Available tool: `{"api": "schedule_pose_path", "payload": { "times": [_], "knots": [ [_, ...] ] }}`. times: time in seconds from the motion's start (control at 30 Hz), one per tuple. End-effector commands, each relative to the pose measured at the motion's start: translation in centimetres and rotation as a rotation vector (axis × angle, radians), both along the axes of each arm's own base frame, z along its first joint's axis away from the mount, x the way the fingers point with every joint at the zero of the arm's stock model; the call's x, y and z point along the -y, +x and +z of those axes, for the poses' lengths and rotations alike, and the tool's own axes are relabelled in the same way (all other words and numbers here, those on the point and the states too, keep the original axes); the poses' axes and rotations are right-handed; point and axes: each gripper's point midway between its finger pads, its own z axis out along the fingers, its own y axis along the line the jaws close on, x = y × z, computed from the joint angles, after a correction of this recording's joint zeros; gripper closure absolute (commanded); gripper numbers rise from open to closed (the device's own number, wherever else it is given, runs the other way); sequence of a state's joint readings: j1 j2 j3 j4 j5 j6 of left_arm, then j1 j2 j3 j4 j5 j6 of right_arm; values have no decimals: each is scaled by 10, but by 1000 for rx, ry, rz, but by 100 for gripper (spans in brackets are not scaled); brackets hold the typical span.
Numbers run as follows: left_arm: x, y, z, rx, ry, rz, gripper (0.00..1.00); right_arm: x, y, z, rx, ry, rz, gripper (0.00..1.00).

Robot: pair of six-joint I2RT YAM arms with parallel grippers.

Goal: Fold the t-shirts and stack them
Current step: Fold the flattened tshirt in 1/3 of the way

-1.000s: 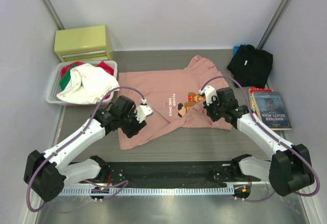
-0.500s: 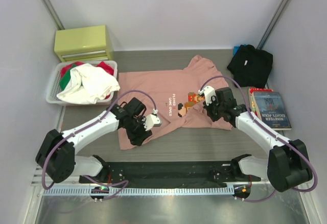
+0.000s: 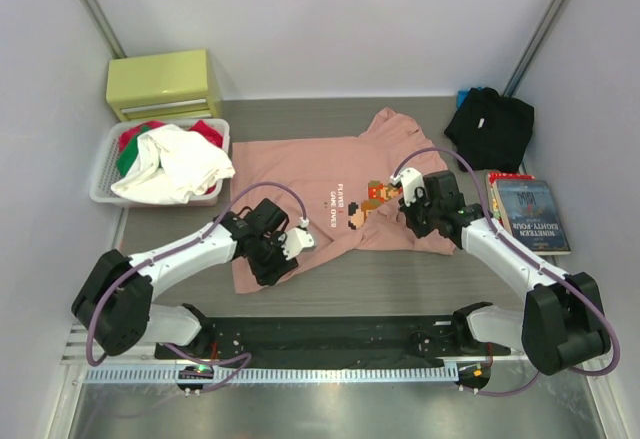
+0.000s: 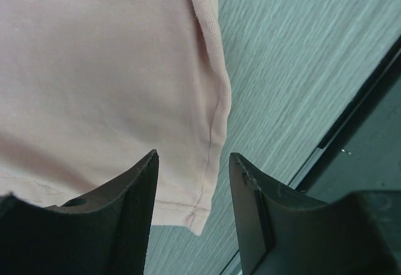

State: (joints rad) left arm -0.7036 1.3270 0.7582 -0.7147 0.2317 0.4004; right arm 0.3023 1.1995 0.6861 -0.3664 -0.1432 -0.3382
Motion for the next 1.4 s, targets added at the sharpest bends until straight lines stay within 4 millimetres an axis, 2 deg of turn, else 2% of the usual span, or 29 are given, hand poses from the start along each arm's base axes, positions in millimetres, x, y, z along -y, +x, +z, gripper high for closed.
{"api": "schedule_pose_path", "payload": {
  "times": [0.0, 0.27, 0.53, 0.63, 0.67, 0.83, 1.0, 1.07, 1.37],
  "knots": [
    [4, 10, -12, 46, 13, 23, 50, -4, 10, 9, 28, 40, -5, 99],
    [4, 11, -18, 45, 37, 11, 50, -3, 10, 10, 27, 44, -7, 99],
    [4, 8, -23, 30, 66, -2, 57, -3, 9, 11, 27, 51, -6, 99],
    [2, 7, -22, 34, 68, -4, 86, -3, 9, 10, 25, 51, -7, 99],
    [1, 6, -23, 30, 71, -4, 100, -3, 9, 10, 23, 52, -6, 99],
    [-3, 9, -21, 57, 83, 0, 100, -4, 8, 9, 19, 54, -3, 99],
    [-7, 36, -1, 226, 92, 4, 100, -4, 8, 8, 15, 56, -4, 99],
    [-16, 48, 3, 290, 144, -3, 100, -5, 8, 8, 11, 60, -2, 99],
    [-23, 69, -7, 368, 232, -58, 100, -5, 6, 8, 5, 63, 0, 99]
  ]
}}
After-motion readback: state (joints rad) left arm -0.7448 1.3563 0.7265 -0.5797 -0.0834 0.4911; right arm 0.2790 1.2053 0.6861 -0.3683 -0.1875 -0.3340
